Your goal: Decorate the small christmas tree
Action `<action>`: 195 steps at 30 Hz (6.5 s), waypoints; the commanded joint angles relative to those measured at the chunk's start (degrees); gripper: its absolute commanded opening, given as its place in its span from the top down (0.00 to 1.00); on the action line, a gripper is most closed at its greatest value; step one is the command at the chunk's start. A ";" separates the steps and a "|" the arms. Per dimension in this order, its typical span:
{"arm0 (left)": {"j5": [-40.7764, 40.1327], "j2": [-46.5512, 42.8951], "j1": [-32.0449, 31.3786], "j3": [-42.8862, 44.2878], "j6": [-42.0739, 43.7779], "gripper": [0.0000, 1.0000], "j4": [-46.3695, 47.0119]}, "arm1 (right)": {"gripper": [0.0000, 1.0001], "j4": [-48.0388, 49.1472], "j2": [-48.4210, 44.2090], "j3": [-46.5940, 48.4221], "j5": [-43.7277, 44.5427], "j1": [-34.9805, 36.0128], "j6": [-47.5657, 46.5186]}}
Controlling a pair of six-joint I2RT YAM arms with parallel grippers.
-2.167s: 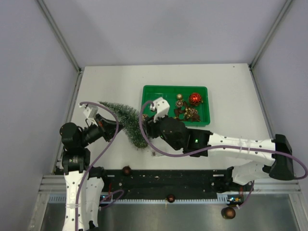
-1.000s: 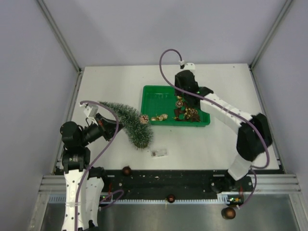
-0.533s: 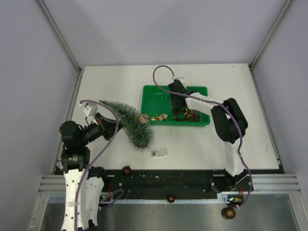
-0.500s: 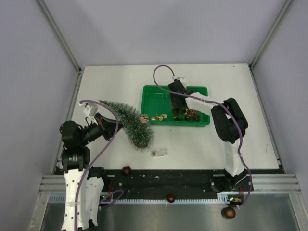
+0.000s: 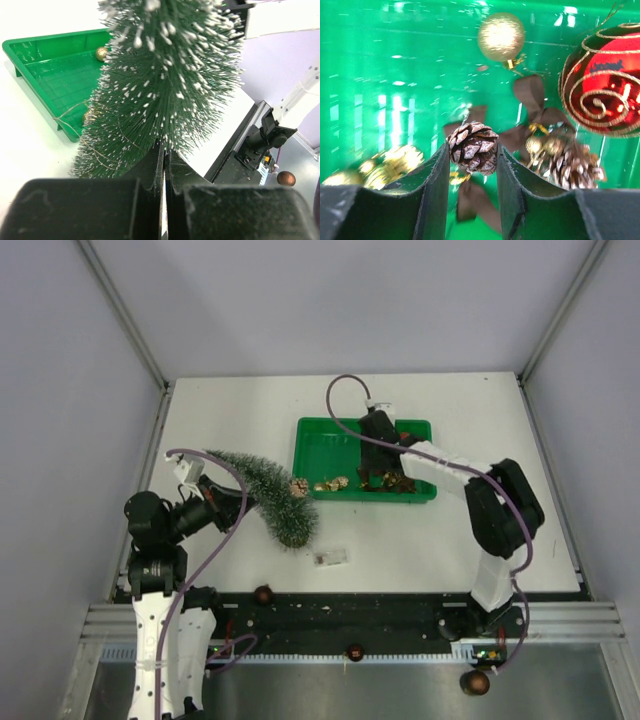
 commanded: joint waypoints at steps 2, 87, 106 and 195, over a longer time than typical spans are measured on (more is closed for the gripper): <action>-0.46 -0.61 0.07 1.10 2.29 1.00 -1.28 | 0.78 0.70 -17.58 -0.84 -3.69 4.97 -0.68; 0.77 -1.93 0.08 0.48 1.32 1.00 -0.31 | 0.65 9.05 -19.45 16.30 14.76 39.87 -19.76; 0.59 -1.49 0.07 1.19 1.14 1.00 -0.40 | 0.66 8.78 -29.91 3.03 12.04 39.96 -11.41; 1.74 -1.23 0.07 1.01 0.88 1.00 0.13 | 0.42 9.23 -30.44 2.85 7.11 34.17 -10.00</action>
